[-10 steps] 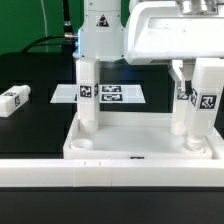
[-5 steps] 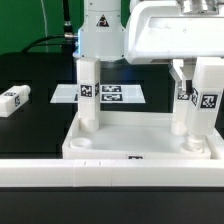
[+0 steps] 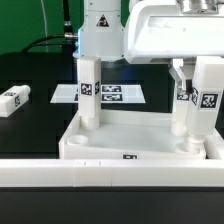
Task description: Assemble desk
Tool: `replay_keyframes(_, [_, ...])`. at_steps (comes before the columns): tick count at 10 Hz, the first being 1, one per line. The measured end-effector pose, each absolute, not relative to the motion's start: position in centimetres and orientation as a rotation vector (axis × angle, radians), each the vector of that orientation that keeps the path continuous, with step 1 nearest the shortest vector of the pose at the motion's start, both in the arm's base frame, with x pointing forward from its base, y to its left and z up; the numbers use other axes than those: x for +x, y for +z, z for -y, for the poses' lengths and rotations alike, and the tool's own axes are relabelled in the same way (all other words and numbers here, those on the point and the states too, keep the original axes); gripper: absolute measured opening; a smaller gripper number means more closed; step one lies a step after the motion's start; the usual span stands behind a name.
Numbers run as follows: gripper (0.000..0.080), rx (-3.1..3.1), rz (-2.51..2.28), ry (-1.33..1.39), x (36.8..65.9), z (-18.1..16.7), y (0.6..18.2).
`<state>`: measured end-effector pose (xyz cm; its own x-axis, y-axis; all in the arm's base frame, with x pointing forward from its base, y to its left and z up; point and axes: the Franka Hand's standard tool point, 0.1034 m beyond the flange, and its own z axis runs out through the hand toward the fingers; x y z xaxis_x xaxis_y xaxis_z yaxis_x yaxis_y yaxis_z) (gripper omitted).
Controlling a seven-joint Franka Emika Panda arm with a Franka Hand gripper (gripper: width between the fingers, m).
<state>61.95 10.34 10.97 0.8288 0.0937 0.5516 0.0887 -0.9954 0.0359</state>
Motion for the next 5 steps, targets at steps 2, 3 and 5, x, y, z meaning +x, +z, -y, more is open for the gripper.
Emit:
replay_keyframes(2, [0.0285, 2.995, -0.149, 0.906, 61.97, -10.31, 11.01])
replay_keyframes(3, [0.0285, 2.995, -0.149, 0.906, 61.97, -10.31, 11.01])
replay_keyframes(5, [0.0285, 2.995, -0.149, 0.906, 61.97, -10.3, 11.01])
